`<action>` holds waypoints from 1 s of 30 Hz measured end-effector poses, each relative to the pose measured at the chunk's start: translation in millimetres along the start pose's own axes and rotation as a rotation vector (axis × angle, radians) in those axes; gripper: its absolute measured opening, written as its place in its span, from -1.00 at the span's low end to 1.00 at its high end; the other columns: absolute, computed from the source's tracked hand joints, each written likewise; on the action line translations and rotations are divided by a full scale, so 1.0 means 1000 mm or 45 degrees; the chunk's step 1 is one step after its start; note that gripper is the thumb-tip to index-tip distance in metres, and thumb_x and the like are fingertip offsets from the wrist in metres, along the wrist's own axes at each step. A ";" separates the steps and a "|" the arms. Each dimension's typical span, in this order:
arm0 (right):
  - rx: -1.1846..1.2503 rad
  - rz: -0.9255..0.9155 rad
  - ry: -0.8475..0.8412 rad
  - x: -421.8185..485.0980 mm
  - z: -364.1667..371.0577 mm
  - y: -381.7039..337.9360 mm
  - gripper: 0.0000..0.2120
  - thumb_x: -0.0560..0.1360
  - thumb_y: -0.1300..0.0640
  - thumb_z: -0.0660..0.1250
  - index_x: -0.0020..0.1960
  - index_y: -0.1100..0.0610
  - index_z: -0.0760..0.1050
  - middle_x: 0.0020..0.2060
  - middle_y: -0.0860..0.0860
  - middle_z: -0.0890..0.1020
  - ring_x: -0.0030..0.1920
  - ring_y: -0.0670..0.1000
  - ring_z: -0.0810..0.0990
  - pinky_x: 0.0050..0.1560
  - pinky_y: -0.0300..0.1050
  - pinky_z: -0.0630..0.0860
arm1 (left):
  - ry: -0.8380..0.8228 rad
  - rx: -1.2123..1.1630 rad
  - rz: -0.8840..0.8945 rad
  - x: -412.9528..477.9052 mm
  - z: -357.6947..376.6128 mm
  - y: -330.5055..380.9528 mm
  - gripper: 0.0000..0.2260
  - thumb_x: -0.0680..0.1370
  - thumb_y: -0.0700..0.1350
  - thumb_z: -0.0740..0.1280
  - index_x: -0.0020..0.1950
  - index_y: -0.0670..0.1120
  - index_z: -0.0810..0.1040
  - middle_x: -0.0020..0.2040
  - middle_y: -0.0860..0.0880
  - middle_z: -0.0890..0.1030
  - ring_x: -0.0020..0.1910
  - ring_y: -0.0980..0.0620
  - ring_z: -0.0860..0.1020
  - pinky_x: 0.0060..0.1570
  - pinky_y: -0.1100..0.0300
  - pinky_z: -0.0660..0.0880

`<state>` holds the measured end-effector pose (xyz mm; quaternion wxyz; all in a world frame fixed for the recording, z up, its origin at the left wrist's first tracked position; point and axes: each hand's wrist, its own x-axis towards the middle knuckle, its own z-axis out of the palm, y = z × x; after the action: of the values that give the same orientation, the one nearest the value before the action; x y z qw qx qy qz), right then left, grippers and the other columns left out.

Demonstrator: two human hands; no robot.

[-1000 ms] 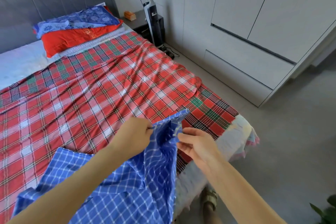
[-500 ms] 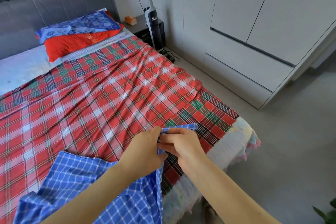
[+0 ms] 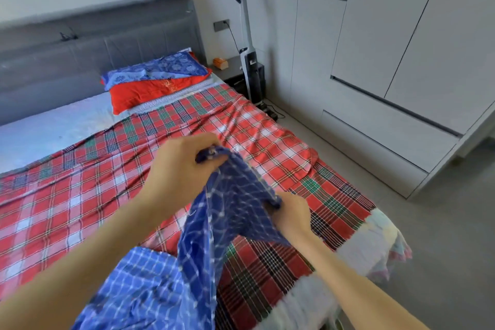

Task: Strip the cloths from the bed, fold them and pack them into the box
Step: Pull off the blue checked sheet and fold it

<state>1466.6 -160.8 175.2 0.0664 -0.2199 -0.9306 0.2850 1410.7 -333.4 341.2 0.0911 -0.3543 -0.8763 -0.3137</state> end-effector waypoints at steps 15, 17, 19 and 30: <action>-0.091 -0.182 0.493 0.117 -0.174 -0.105 -0.76 0.50 0.02 0.29 -0.30 0.09 0.49 -0.28 0.09 0.61 -0.13 0.20 0.60 -0.23 -0.08 0.40 | 1.065 0.303 -0.089 0.095 -0.302 -0.034 -0.83 0.45 -0.09 0.33 -0.13 -0.20 0.56 -0.29 -0.13 0.48 -0.28 -0.13 0.45 -0.27 0.14 0.38; 0.086 -0.288 0.697 0.132 -0.223 -0.160 -0.80 0.52 0.10 0.28 -0.25 0.13 0.53 -0.31 0.07 0.56 -0.21 0.16 0.55 -0.31 -0.11 0.31 | 1.177 0.297 -0.144 0.087 -0.350 -0.032 -0.88 0.49 -0.13 0.33 -0.14 -0.18 0.55 -0.33 -0.12 0.44 -0.38 -0.07 0.39 -0.38 0.30 0.34; 0.412 -0.339 0.862 0.140 -0.269 -0.209 -0.84 0.53 0.11 0.29 -0.15 0.16 0.57 -0.28 0.05 0.52 -0.23 0.10 0.49 -0.28 -0.12 0.28 | 1.295 0.277 -0.198 0.078 -0.388 -0.035 -0.89 0.51 -0.11 0.33 -0.12 -0.14 0.55 -0.37 -0.09 0.43 -0.35 -0.09 0.41 -0.39 0.29 0.32; 1.063 -0.637 0.442 0.154 -0.383 -0.346 -0.90 0.51 0.28 0.33 -0.17 0.29 0.49 -0.29 0.16 0.47 -0.45 0.00 0.30 -0.47 -0.15 0.23 | 1.150 -0.306 -0.521 0.022 -0.470 -0.098 -0.78 0.49 -0.14 0.41 0.11 -0.13 0.56 -0.05 -0.15 0.54 -0.14 -0.07 0.51 -0.35 0.22 0.55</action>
<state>1295.9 -156.6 686.1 0.3682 0.0104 -0.7369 0.5669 1298.6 -663.2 671.7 0.3562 -0.0123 -0.7585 -0.5455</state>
